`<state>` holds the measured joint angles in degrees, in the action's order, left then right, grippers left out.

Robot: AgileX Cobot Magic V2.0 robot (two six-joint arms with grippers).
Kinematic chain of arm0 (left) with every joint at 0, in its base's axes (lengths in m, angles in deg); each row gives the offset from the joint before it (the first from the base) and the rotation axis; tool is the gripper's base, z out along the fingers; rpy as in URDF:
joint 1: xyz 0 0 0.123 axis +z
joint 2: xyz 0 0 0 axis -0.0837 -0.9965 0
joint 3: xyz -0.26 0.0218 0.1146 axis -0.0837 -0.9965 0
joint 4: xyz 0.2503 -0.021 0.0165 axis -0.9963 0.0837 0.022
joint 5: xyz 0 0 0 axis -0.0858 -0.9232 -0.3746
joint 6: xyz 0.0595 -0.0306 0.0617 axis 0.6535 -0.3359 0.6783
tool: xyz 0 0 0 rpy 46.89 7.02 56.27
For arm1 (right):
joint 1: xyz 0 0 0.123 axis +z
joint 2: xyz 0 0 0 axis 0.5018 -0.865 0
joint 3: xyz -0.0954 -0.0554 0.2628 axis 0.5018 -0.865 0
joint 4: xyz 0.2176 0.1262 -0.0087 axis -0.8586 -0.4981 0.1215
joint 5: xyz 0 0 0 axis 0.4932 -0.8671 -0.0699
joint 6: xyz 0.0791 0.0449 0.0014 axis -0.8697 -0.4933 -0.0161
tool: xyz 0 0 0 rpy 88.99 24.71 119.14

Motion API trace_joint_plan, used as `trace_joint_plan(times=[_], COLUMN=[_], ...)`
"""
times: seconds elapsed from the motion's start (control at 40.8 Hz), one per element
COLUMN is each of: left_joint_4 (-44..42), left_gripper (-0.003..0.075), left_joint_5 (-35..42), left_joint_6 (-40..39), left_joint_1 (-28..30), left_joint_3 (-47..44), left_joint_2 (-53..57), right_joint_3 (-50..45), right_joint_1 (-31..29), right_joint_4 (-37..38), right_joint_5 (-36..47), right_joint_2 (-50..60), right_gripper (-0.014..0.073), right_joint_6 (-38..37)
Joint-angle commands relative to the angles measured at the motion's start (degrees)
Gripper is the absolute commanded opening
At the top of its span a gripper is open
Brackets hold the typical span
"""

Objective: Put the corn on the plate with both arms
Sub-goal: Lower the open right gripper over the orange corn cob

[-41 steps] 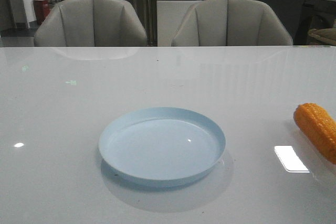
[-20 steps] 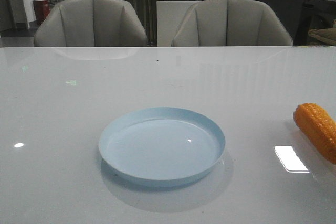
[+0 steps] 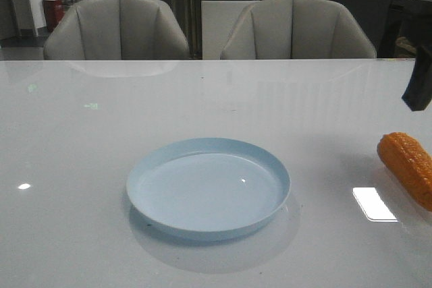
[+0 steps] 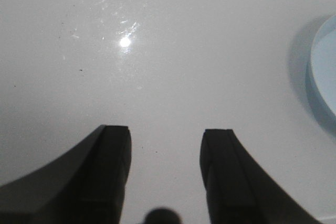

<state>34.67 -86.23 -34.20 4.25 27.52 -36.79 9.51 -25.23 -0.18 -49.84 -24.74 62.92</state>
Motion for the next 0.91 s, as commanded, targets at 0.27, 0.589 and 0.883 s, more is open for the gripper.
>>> trace_joint_plan(times=[0.27, 0.589, 0.883], left_joint_4=[1.19, 1.19, 1.19], left_gripper=[0.0383, 0.0383, 0.0383], left_joint_5=[3.21, 3.21, 3.34], left_joint_6=[-0.51, -0.51, -0.51], left_joint_1=[-0.08, -0.08, -0.08], left_joint_3=[1.57, 1.57, 1.57], left_joint_2=[0.81, 0.81, 0.81], right_joint_3=[6.82, 7.69, 7.69], right_joint_1=[0.05, 0.05, 0.05], right_joint_4=[0.45, 0.45, 0.5], right_joint_5=[1.16, 2.36, 2.35], right_joint_2=[-11.97, -15.26, -15.26], right_gripper=[0.0595, 0.0595, 0.0325], right_joint_6=[0.35, 0.35, 0.41])
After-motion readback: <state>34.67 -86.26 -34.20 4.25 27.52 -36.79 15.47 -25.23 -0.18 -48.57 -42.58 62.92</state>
